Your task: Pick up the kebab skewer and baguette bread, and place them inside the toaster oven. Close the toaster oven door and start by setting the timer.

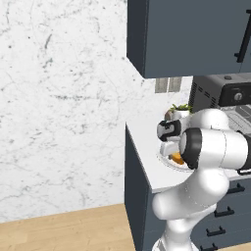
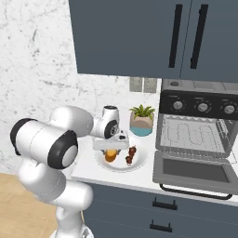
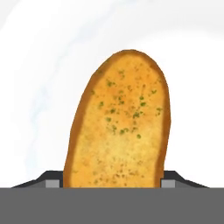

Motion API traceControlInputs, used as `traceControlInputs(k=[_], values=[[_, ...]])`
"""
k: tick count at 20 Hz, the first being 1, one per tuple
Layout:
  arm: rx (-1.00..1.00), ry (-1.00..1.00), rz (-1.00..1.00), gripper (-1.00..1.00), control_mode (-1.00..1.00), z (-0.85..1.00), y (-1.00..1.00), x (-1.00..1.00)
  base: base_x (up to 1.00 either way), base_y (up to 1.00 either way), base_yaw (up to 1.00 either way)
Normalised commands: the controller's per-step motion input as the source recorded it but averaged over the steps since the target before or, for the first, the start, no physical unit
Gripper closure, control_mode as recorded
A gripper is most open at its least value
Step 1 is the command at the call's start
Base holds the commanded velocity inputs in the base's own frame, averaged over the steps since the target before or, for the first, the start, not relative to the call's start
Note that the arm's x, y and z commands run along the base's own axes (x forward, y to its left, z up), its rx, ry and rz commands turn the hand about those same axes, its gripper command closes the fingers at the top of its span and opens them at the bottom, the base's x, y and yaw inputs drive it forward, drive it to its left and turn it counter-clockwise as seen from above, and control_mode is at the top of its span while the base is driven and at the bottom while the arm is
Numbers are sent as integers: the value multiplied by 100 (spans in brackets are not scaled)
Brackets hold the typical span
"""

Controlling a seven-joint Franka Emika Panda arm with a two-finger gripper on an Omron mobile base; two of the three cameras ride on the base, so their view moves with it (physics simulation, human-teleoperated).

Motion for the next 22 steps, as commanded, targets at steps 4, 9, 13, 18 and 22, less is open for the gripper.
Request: traceControlInputs(k=[4,9,13,18,22], values=[[5,-2,-10,100,-100,96,-4,-8,0,0,0],[4,-4,-12,100,-100,96,-4,-13,0,0,0],[4,-3,-16,100,-100,77,-7,-34,0,0,0],[0,0,-25,100,-100,80,1,-20,0,0,0],[0,0,-26,100,-100,42,-17,-15,0,0,0]])
